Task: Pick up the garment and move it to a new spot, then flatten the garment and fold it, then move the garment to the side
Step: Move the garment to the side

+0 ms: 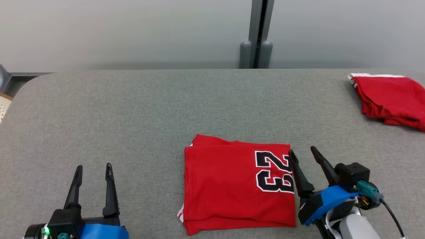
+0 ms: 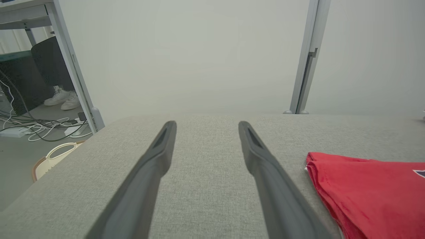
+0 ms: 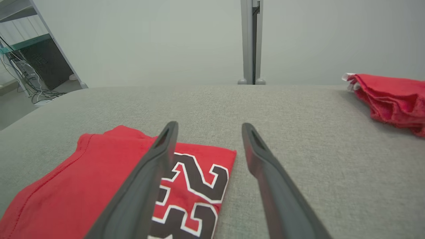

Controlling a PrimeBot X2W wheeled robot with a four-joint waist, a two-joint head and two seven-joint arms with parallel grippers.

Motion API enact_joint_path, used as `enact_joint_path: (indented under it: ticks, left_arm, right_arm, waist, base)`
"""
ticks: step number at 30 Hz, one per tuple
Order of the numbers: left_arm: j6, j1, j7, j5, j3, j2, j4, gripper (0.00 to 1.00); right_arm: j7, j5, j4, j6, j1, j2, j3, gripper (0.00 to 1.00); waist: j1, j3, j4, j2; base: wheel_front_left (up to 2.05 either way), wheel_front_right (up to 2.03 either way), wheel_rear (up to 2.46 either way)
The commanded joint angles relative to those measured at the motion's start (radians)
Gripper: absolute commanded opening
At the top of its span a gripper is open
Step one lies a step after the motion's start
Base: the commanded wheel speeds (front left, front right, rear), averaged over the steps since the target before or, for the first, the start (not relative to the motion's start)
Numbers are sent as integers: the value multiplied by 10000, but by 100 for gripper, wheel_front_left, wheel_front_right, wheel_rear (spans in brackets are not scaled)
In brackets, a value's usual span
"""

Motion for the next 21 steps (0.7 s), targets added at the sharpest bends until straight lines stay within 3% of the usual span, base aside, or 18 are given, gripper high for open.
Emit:
enact_joint_path:
  ticks: [1,21]
  left_arm:
    - [-56,-250,-38,31,18,-24,43,100]
    - [-210,-604,-38,103,-66,-246,250,100]
  right_arm:
    - [-42,-32,441,2,-225,-10,65,100]
    - [-866,1050,4375,2,-1010,-7,1106,100]
  waist:
    - [-1,145,150,0]
    - [-1,480,490,0]
  base:
    - [0,0,0]
    - [0,0,0]
